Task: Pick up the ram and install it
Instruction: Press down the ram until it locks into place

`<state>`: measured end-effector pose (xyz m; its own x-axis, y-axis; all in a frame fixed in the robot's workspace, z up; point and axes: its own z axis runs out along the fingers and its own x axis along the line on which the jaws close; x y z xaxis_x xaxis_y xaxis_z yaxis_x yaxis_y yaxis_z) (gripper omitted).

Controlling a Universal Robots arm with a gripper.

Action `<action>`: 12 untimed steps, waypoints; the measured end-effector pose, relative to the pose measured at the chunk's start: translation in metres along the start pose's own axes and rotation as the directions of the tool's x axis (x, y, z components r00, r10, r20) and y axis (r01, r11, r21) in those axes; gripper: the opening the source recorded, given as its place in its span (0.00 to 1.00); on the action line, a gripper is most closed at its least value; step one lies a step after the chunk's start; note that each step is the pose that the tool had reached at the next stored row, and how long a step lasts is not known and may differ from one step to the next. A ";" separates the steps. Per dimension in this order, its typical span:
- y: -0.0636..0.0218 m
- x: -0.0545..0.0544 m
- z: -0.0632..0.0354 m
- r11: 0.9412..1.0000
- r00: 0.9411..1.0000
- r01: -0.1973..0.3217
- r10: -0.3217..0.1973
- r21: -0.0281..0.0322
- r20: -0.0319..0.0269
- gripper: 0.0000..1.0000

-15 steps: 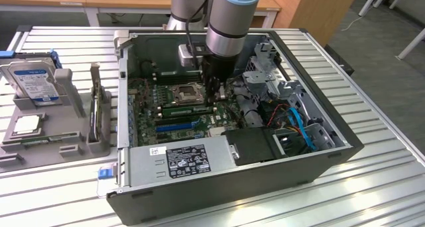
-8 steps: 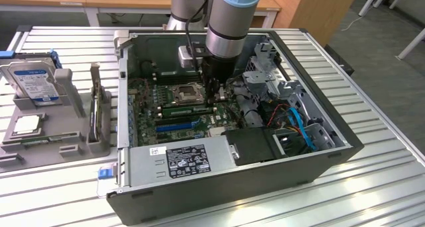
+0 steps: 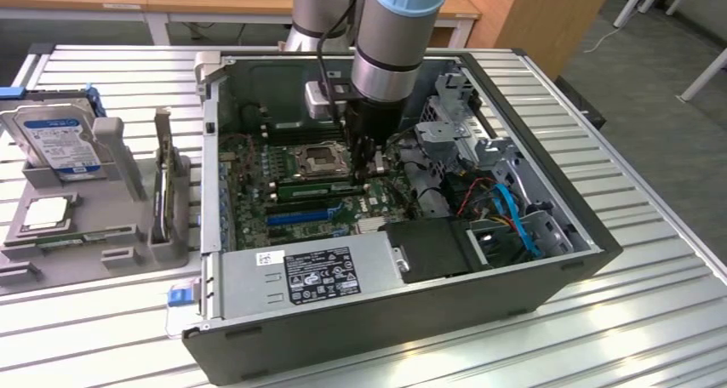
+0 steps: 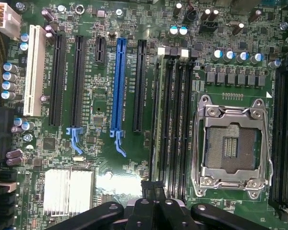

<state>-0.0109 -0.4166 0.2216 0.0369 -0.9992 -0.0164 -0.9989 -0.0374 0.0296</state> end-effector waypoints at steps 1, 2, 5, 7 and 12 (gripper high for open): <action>0.0000 0.000 0.0001 1.000 1.000 0.000 0.000 0.000 0.000 0.11; 0.0000 0.000 -0.0004 1.000 1.000 0.000 0.000 0.000 0.000 0.11; 0.0002 0.000 -0.0057 1.000 1.000 0.000 0.000 0.000 0.001 0.11; 0.0004 0.000 -0.0114 1.000 1.000 0.000 0.000 0.000 0.000 0.11; 0.0004 0.000 -0.0150 1.000 1.000 0.000 0.000 0.000 0.000 0.11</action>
<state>-0.0109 -0.4165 0.2366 0.0370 -0.9992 -0.0162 -0.9989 -0.0374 0.0294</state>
